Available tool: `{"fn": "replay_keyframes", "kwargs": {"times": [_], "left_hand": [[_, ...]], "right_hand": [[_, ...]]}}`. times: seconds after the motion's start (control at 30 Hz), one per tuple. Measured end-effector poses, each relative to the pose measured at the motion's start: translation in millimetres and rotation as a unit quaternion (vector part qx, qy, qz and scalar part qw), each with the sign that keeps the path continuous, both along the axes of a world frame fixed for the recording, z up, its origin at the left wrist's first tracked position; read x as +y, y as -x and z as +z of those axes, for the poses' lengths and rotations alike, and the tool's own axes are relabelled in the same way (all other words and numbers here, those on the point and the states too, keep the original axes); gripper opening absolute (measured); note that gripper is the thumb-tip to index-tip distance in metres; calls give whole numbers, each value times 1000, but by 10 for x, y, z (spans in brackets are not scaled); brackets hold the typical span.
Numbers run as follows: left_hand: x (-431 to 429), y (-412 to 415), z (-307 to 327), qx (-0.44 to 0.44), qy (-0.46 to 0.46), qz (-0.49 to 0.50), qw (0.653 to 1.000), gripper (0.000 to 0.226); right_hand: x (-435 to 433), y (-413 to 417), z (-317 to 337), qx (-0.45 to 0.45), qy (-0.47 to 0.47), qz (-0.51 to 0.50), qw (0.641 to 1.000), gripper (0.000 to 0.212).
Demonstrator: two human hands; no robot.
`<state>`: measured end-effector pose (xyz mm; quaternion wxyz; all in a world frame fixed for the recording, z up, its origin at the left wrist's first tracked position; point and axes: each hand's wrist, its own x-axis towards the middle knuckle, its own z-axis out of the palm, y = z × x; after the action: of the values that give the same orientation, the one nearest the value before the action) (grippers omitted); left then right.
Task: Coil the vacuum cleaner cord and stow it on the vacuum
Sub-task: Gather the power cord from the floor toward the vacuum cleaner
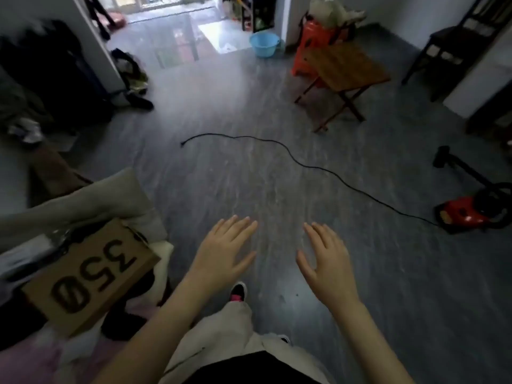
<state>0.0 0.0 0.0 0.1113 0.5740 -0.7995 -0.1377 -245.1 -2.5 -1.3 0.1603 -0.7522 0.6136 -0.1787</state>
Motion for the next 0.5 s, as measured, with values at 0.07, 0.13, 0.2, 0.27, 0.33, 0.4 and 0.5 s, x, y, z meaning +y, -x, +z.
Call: {"fn": "replay_keyframes", "kwargs": {"times": [0.07,0.13,0.2,0.27,0.33,0.4,0.5], "left_hand": [[32,-134,24,16,-2,47,999,57],[15,-253,33,31,1,83,996,57],[-66,-393,49,37,5,104,994,56],[-206,-582,46,46,14,128,991,55],[-350,-755,21,46,9,146,988,54],[-563,-1017,-48,60,-9,162,985,54],[-933,-1411,-135,67,-7,168,983,53]], "right_hand": [[-141,-156,52,-1,9,35,999,56],[-307,-326,102,-8,24,63,998,55],[-484,-518,128,-18,35,84,996,54],[-697,-705,98,-22,31,101,994,53],[-904,-877,49,-12,17,114,993,53],[-1191,-1138,-30,-21,1,121,992,53],[-1589,-1535,-86,-30,3,122,992,52]]}}
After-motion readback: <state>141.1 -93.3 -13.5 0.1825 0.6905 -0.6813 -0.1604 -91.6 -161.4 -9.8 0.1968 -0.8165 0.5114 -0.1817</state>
